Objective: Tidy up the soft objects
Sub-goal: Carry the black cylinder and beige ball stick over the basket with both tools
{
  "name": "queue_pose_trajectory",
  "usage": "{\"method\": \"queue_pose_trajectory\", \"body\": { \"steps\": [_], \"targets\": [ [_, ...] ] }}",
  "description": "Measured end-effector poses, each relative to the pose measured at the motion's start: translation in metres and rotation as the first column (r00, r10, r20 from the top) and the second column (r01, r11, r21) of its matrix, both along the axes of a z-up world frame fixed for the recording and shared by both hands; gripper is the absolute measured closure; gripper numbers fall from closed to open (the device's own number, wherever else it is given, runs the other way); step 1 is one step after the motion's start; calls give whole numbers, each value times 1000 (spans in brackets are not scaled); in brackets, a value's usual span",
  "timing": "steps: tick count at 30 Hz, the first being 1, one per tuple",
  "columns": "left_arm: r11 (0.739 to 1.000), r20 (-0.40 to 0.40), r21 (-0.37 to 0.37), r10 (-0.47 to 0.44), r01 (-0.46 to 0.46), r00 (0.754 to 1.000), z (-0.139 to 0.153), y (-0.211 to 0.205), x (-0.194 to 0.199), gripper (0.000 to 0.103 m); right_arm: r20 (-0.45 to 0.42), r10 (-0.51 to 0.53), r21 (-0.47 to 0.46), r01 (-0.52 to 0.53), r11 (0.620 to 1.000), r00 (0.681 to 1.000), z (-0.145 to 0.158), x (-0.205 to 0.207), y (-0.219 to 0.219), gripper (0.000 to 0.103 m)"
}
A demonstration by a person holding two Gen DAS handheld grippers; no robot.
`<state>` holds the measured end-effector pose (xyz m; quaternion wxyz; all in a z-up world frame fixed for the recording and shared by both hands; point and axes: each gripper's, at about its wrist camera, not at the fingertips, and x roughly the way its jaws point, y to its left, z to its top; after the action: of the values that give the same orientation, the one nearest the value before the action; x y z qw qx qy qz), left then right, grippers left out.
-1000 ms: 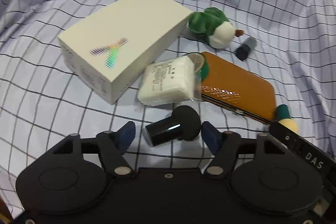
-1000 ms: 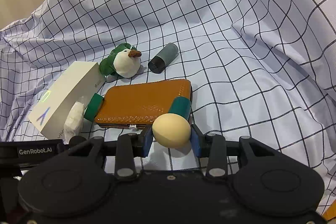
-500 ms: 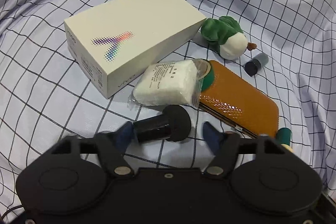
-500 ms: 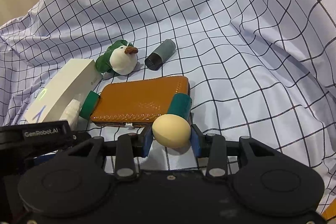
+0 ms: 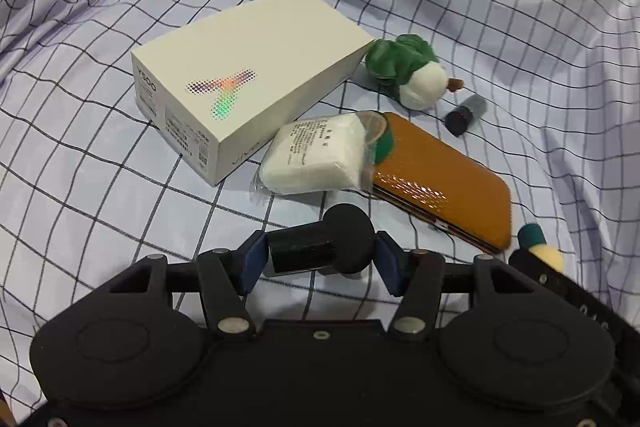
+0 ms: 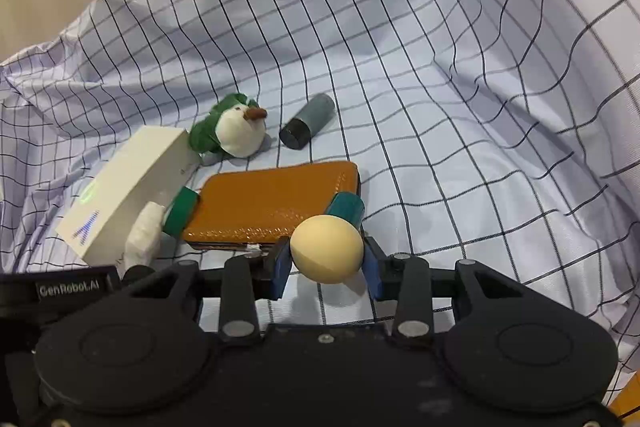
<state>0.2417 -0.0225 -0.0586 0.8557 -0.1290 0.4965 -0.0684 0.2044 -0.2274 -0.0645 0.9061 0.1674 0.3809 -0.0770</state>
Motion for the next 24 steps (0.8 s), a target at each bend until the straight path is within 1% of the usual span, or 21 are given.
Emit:
{"method": "queue_pose_trajectory", "body": {
  "steps": [10, 16, 24],
  "targets": [
    [999, 49, -2, -53, 53, 997, 26, 13, -41, 49, 75, 31, -9, -31, 999, 997, 34, -37, 11, 66],
    [997, 87, 2, -73, 73, 994, 39, 20, -77, 49, 123, 48, -9, -48, 999, 991, 53, -75, 17, 66],
    [995, 94, -4, -95, 96, 991, 41, 19, -121, 48, 161, 72, 4, -74, 997, 984, 64, -131, 28, 66]
  ]
}}
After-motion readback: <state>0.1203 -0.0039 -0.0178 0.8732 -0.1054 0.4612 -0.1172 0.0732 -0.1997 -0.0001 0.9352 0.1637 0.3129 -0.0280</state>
